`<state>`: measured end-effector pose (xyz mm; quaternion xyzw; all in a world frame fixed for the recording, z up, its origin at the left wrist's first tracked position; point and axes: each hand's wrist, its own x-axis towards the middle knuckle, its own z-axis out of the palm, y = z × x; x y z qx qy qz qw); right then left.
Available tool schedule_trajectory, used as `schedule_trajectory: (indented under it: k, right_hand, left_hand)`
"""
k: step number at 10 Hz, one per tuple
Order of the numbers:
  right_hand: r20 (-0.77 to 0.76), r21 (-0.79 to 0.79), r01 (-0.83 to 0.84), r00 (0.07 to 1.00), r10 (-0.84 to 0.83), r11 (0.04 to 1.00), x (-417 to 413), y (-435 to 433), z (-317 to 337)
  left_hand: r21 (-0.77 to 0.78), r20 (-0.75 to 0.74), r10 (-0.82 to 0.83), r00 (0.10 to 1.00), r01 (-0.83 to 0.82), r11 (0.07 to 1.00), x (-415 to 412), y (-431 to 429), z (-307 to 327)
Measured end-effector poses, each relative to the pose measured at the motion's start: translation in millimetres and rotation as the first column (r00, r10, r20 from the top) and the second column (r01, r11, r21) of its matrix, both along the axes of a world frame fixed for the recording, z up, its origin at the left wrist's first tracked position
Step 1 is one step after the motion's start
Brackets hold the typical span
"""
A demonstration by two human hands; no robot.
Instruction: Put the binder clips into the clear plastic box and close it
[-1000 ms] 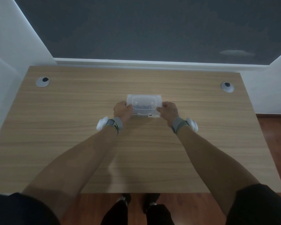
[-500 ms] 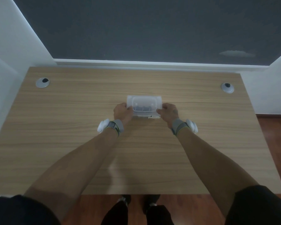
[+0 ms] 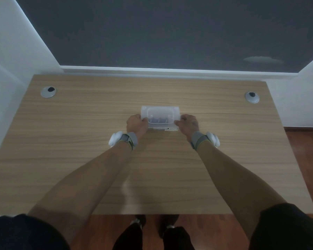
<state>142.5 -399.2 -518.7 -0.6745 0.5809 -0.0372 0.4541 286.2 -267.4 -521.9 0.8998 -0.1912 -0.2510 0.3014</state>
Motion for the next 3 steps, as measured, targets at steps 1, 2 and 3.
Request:
schedule_trajectory:
  k: [1,2,3]
  right_hand:
    - [0.043,0.018,0.02,0.999,-0.021,1.0,-5.5,1.7,12.9]
    - [0.068,-0.014,0.013,0.998,-0.012,1.0,-4.6,-3.7,24.6]
    - [0.133,0.006,-0.017,0.991,0.017,1.0,-5.2,-2.7,49.7]
  left_hand:
    - [0.012,-0.011,0.009,1.0,-0.009,1.0,-0.2,2.5,11.1]
    - [-0.023,-0.008,0.051,0.999,-0.051,0.998,2.4,0.3,21.1]
    - [-0.093,-0.056,0.087,0.995,-0.091,0.991,1.9,-3.0,40.8]
